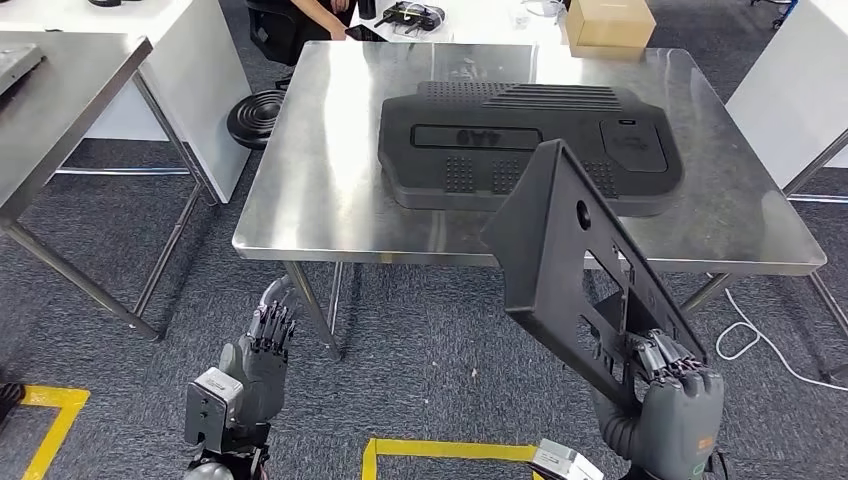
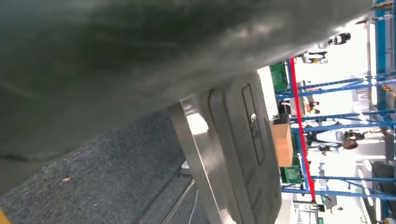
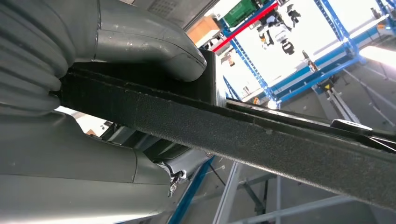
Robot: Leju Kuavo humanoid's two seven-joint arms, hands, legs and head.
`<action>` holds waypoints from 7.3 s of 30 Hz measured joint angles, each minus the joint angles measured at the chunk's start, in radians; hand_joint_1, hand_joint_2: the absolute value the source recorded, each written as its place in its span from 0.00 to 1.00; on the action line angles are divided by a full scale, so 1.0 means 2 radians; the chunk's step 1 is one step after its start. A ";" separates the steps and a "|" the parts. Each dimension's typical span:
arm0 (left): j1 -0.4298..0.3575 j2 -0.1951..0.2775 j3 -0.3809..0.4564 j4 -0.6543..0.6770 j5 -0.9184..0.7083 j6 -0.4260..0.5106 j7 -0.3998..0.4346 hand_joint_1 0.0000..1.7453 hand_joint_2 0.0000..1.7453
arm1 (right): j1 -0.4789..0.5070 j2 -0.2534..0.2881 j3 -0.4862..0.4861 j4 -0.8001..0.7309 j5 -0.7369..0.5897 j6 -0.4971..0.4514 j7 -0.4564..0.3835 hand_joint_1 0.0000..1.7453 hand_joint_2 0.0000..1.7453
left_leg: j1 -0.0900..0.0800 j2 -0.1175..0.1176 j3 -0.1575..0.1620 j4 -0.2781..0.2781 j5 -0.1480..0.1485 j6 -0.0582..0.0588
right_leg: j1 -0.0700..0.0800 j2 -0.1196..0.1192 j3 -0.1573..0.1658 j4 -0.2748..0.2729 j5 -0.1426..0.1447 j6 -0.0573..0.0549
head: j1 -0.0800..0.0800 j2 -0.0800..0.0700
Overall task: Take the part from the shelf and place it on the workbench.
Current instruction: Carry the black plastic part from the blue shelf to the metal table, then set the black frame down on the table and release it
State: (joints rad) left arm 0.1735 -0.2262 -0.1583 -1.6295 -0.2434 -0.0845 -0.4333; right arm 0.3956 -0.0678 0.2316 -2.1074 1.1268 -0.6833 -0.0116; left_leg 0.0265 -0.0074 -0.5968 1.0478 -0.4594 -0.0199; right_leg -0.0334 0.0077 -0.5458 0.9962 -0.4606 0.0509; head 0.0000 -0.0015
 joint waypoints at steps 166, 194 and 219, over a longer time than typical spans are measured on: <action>-0.089 0.006 -0.001 0.016 0.003 -0.025 0.022 0.00 0.00 | -0.393 -0.045 -0.012 0.388 0.182 0.261 0.094 1.00 1.00 | -0.009 -0.002 -0.021 -0.012 0.019 0.036 | 0.006 0.000 -0.101 0.148 -0.044 0.008 | 0.006 0.000; -0.096 0.007 -0.003 0.016 0.001 -0.024 0.025 0.00 0.00 | -0.407 -0.083 0.203 0.389 0.213 0.221 0.118 1.00 1.00 | -0.009 -0.002 -0.023 -0.009 0.020 0.033 | 0.006 -0.001 -0.067 0.097 -0.032 0.003 | 0.004 0.000; -0.105 0.013 -0.015 0.021 0.005 -0.005 0.012 0.00 0.00 | -0.369 -0.125 0.206 0.396 0.210 0.193 0.005 0.00 0.00 | -0.012 -0.001 0.000 -0.020 0.006 0.020 | 0.011 -0.001 -0.038 -0.005 0.033 0.002 | 0.002 0.000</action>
State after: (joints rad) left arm -0.0359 -0.1994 -0.1877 -1.5867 -0.2325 -0.0954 -0.4088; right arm -0.3417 -0.3175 0.6442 -1.3147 1.5464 -0.2964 -0.0011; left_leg 0.0029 -0.0093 -0.5977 1.0088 -0.4467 0.0206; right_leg -0.0109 0.0065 -0.6226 0.9862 -0.3942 0.0544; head 0.0039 -0.0015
